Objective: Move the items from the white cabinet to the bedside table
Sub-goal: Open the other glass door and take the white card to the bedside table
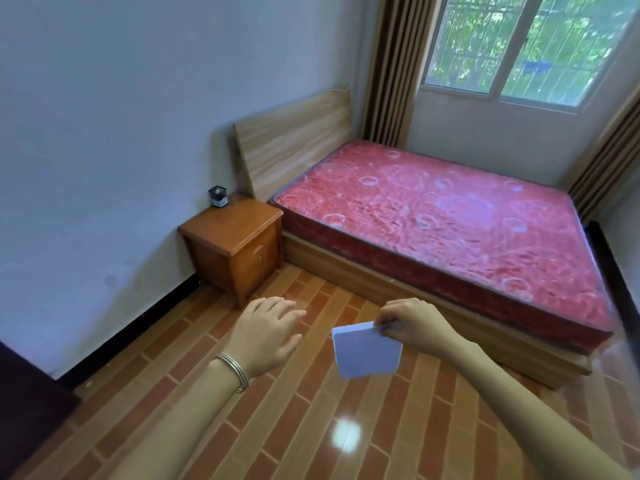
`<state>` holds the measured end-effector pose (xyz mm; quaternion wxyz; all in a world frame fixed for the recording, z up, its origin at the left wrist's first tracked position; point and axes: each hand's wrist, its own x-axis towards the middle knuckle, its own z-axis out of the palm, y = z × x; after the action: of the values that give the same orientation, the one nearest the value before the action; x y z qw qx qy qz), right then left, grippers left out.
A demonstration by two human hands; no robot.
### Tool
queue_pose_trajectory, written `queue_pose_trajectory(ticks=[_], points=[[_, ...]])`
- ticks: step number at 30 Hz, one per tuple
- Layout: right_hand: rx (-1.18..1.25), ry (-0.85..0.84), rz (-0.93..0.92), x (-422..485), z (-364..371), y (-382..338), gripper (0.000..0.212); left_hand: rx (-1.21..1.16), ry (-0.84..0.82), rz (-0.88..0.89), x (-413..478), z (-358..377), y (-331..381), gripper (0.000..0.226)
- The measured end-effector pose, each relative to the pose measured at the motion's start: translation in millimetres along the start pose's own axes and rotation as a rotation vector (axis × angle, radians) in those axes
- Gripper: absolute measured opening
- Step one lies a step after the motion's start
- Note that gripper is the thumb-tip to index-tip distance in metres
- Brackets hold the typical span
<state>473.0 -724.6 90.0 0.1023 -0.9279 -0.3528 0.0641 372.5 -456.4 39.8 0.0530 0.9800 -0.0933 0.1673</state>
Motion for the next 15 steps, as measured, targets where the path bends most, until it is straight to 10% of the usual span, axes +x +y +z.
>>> queue_pose_trajectory(ticks=[15], points=[[-0.007, -0.103, -0.130, 203, 0, 42, 0.014, 0.013, -0.025, -0.181, 97, 56, -109, 0.043]])
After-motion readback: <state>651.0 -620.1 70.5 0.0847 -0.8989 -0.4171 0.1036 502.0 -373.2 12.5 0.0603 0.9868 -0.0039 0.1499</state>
